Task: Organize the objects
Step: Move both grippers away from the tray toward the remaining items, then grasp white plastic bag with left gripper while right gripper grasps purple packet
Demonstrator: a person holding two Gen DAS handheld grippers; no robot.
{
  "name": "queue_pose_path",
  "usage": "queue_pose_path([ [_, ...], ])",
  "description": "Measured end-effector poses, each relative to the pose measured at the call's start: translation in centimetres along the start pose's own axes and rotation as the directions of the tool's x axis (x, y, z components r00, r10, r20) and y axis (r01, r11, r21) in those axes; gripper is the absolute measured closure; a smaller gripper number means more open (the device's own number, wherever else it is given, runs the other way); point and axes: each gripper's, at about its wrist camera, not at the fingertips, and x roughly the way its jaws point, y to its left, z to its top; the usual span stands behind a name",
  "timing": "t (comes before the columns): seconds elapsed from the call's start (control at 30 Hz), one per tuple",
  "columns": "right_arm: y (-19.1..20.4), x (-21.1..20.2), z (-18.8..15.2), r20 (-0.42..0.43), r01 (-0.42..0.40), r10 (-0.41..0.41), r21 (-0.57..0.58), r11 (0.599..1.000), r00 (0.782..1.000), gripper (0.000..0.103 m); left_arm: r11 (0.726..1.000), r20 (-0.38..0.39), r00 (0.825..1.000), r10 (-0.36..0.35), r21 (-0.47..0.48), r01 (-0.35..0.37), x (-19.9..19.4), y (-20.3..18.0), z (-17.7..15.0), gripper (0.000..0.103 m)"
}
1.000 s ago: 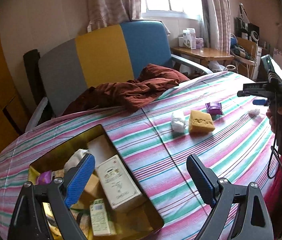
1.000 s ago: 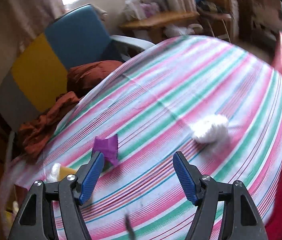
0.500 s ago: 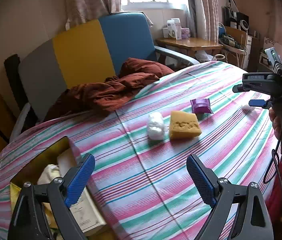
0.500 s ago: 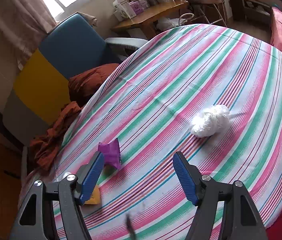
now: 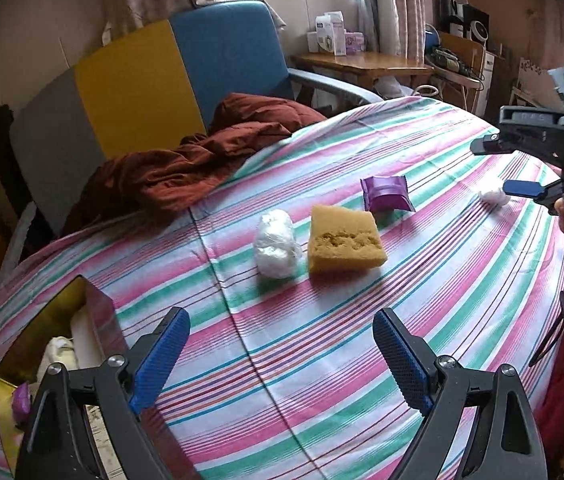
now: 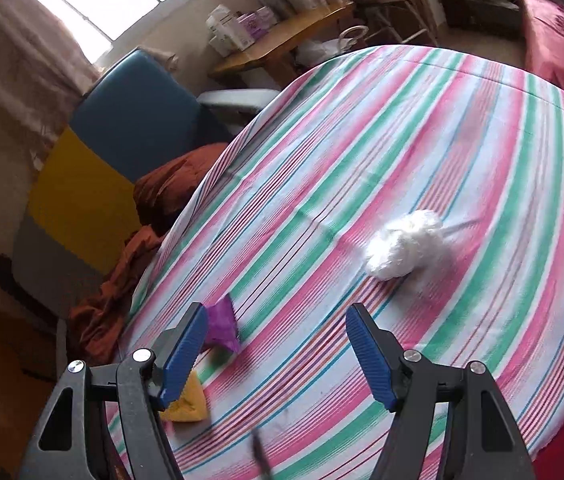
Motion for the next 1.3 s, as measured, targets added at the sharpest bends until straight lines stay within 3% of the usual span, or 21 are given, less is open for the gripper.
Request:
queue_pose_path([
  [0.2, -2.5, -0.4, 0.5, 0.015, -0.009, 0.007, 0.129, 0.992, 1.000, 0.030, 0.999, -0.023, 0.999, -0.031, -0.010, 0.031, 1.6, -0.6, 0.8, 0.010],
  [0.4, -3.5, -0.9, 0.7, 0.038, -0.033, 0.026, 0.183, 0.983, 0.999, 0.030, 0.998, -0.019, 0.998, -0.055, -0.004, 0.055, 2.9, -1.3, 2.3, 0.010],
  [0.57, -5.3, -1.6, 0.8, 0.082, -0.073, 0.052, 0.278, 0.958, 0.995, 0.030, 0.996, -0.016, 0.996, -0.085, 0.005, 0.086, 4.1, -2.4, 3.5, 0.010],
  [0.8, -4.3, 0.1, 0.7, 0.004, -0.086, 0.088, 0.253, 0.964, 0.996, 0.029, 0.987, 0.033, 0.999, -0.043, 0.158, 0.037, 4.6, -5.7, 2.7, 0.010],
  [0.87, -3.4, 0.8, 0.5, -0.036, -0.095, 0.104, 0.207, 0.974, 0.994, 0.029, 0.991, 0.021, 0.999, -0.050, 0.128, 0.047, 4.7, -4.8, 2.4, 0.010],
  [0.97, -2.0, 1.9, 0.2, -0.100, -0.107, 0.121, 0.140, 0.984, 0.988, 0.029, 0.997, -0.010, 0.997, -0.076, -0.032, 0.076, 5.0, -1.3, 2.7, 0.010],
  [1.1, -0.2, 2.6, -0.7, -0.168, -0.090, 0.095, 0.039, 0.995, 0.981, 0.029, 0.973, -0.060, 0.993, -0.099, -0.217, 0.084, 6.5, 3.6, 3.4, 0.015],
  [1.3, 1.8, 3.6, -2.1, -0.232, -0.067, 0.048, -0.075, 0.995, 0.972, 0.029, 0.967, -0.082, 0.992, -0.091, -0.246, 0.068, 8.0, 5.5, 4.4, 0.021],
])
